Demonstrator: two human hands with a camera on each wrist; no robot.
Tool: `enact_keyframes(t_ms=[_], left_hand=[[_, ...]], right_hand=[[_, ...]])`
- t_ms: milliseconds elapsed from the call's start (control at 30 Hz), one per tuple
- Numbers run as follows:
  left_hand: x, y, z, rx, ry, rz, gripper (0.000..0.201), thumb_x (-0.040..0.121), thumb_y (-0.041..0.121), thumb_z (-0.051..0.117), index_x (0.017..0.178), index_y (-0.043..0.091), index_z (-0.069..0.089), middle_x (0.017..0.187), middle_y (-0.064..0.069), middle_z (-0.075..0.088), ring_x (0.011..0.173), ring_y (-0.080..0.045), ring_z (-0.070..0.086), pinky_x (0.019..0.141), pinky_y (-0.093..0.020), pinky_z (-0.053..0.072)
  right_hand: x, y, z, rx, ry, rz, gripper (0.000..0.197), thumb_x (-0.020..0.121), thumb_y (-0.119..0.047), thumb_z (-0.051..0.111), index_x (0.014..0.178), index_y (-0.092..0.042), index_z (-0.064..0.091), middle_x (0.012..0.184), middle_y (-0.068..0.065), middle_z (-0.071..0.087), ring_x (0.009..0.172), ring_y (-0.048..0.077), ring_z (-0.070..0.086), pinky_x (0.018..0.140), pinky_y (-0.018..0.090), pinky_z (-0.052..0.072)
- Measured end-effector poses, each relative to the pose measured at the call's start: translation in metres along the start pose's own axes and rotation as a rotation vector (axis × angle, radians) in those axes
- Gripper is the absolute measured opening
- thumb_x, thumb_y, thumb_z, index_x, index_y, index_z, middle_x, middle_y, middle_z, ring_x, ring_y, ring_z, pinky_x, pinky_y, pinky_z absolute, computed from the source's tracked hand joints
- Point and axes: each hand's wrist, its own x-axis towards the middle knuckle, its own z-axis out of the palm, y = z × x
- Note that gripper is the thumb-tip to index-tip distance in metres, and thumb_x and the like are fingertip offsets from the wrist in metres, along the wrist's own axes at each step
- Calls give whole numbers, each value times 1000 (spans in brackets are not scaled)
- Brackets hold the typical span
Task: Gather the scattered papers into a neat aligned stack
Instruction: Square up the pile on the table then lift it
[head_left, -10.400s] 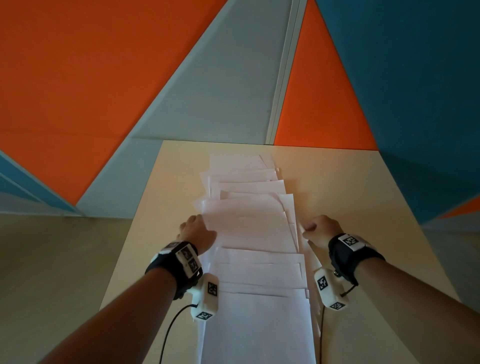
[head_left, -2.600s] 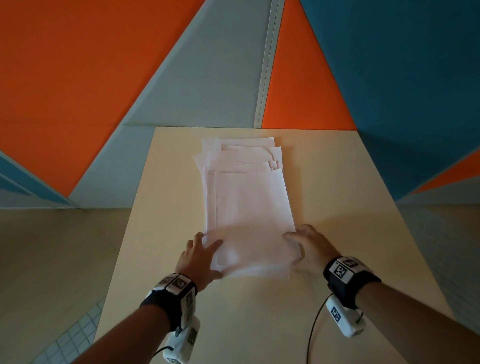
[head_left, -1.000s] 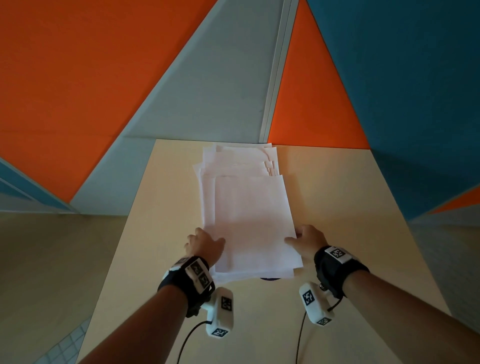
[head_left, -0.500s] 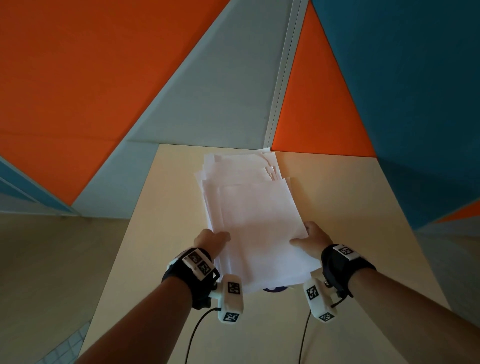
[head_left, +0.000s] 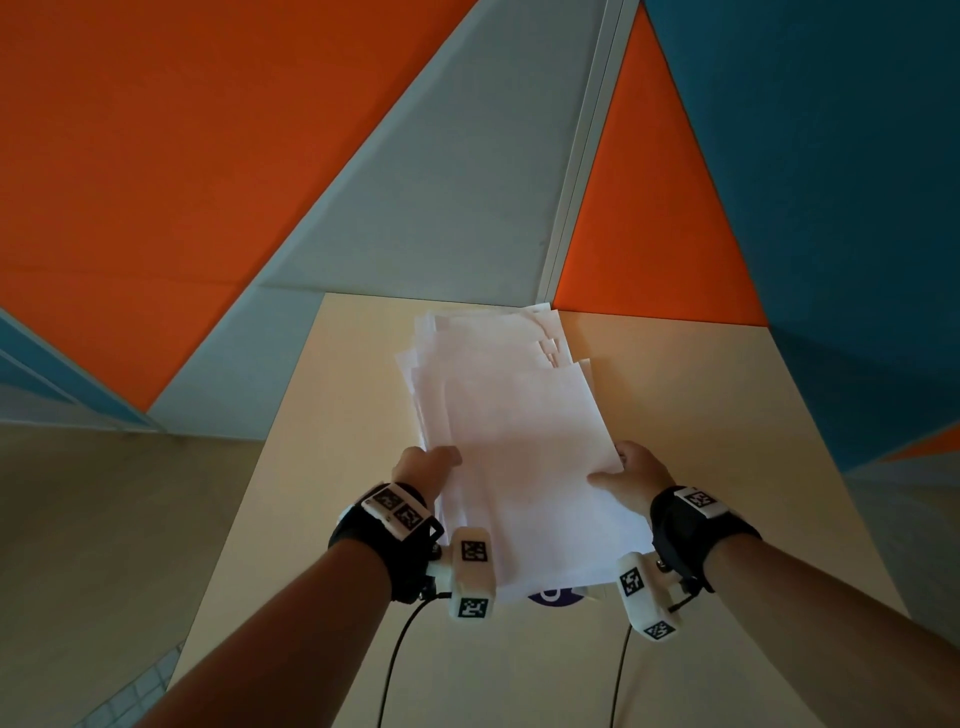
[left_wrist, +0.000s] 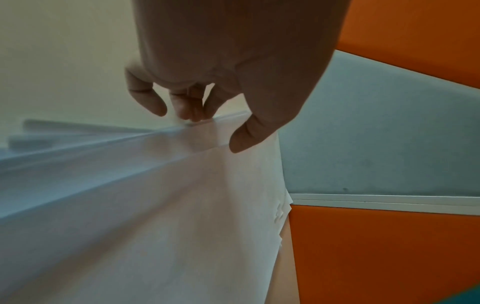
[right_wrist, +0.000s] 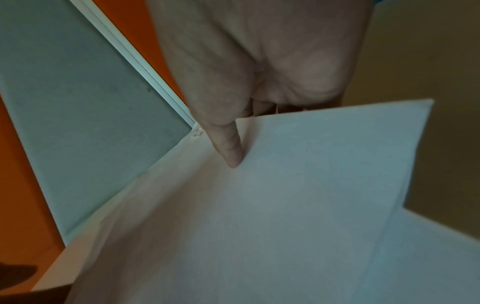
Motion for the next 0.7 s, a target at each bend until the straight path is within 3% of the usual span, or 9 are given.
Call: enact_keyframes(t_ms=[67, 167, 233, 333, 433, 567, 700], left_hand=[[7, 0, 2, 72, 27, 13, 59, 71, 32, 63, 123, 4, 53, 126, -16, 50, 112, -37, 50, 101, -49, 44], [16, -3, 8, 179, 63, 77, 69, 57, 41, 60, 115, 3, 58, 122, -17, 54, 108, -38, 56, 96, -51, 49], [11, -3, 12, 205, 39, 108, 71, 56, 40, 61, 115, 3, 46, 120, -17, 56, 111, -37, 56, 96, -51, 49], [0, -1, 17, 239, 10, 115, 54, 66, 33, 62, 106, 14, 29, 114, -18, 55, 109, -36, 55, 95, -50, 49], [-4, 1, 16, 222, 25, 145, 47, 78, 25, 64, 108, 10, 30, 112, -16, 53, 106, -35, 55, 93, -47, 50], [4, 2, 12, 157, 37, 194, 48, 80, 22, 64, 116, 4, 39, 107, -12, 52, 97, -28, 53, 84, -40, 48], [11, 3, 8, 76, 54, 225, 36, 77, 18, 68, 103, 7, 46, 99, -8, 51, 87, -23, 49, 74, -33, 43]], right_hand=[[0, -1, 0, -26, 20, -12, 32, 81, -20, 72, 112, -14, 62, 105, 4, 69, 98, 25, 64, 81, 32, 49], [2, -6, 1, -65, 63, -34, 36, 81, -19, 70, 114, -11, 60, 107, 6, 68, 98, 26, 63, 77, 30, 47], [5, -9, 3, -70, 77, -28, 44, 81, -20, 70, 121, -8, 55, 111, 9, 66, 98, 27, 60, 74, 29, 45], [7, -14, 4, -49, 77, -19, 53, 82, -21, 69, 129, -9, 48, 114, 10, 63, 95, 25, 57, 67, 26, 41], [9, -16, 4, -21, 71, -17, 57, 81, -23, 72, 132, -11, 48, 119, 8, 62, 103, 27, 59, 78, 27, 42], [12, -15, 4, 59, 81, -9, 55, 78, -21, 75, 127, -12, 53, 116, 7, 66, 105, 28, 62, 88, 35, 51], [13, -16, 0, 129, 55, -28, 41, 76, -16, 76, 113, -16, 59, 100, 2, 69, 97, 26, 66, 87, 40, 55]])
